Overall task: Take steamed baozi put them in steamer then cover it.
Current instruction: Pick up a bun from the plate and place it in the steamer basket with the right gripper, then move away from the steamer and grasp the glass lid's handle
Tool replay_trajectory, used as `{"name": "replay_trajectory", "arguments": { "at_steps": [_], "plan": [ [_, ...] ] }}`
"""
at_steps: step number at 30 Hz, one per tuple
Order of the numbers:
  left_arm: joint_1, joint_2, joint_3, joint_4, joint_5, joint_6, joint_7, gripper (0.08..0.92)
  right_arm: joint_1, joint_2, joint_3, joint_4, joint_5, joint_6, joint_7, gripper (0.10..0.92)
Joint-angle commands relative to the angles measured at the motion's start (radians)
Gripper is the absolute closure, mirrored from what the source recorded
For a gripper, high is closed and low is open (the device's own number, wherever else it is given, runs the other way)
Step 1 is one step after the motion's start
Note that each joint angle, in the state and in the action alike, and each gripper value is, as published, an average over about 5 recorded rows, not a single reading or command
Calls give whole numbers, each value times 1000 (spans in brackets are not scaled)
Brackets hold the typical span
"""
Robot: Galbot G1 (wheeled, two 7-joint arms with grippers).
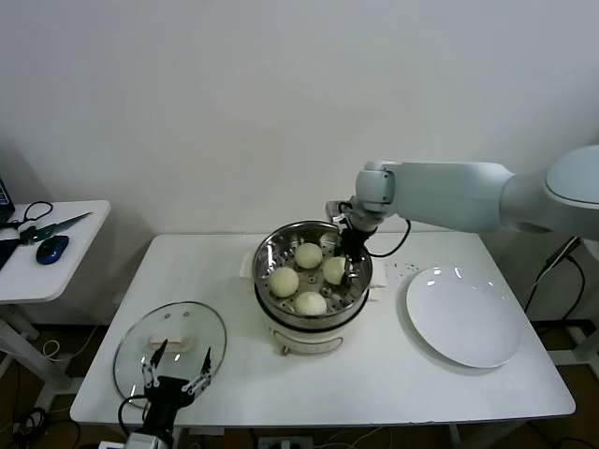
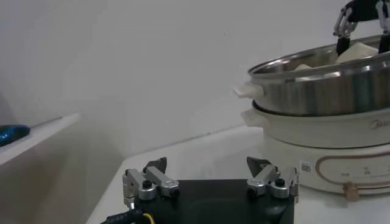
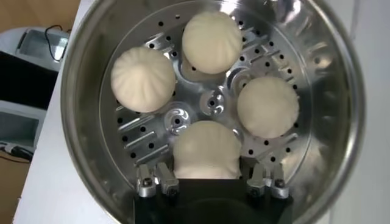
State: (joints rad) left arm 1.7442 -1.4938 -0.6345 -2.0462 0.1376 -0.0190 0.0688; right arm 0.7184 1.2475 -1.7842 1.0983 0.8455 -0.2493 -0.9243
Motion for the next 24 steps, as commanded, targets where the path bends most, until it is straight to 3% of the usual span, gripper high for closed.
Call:
{"name": "replay_trajectory", "arguments": {
  "at_steps": [1, 9, 17, 24],
  "plan": [
    [-5, -2, 1, 0, -1, 3, 1, 177, -35, 26, -13, -19, -16, -8, 6, 330],
    [-5, -6, -2, -10, 1, 12, -3, 177, -24, 10, 19, -11, -13, -10, -38, 214],
    [-7, -9, -8, -15, 7, 18, -10, 177, 26, -68, 89, 4, -44, 21, -93, 203],
    [-12, -10, -15, -22, 16, 20, -15, 177, 48, -246, 166, 48, 36, 182, 74, 203]
  ]
}}
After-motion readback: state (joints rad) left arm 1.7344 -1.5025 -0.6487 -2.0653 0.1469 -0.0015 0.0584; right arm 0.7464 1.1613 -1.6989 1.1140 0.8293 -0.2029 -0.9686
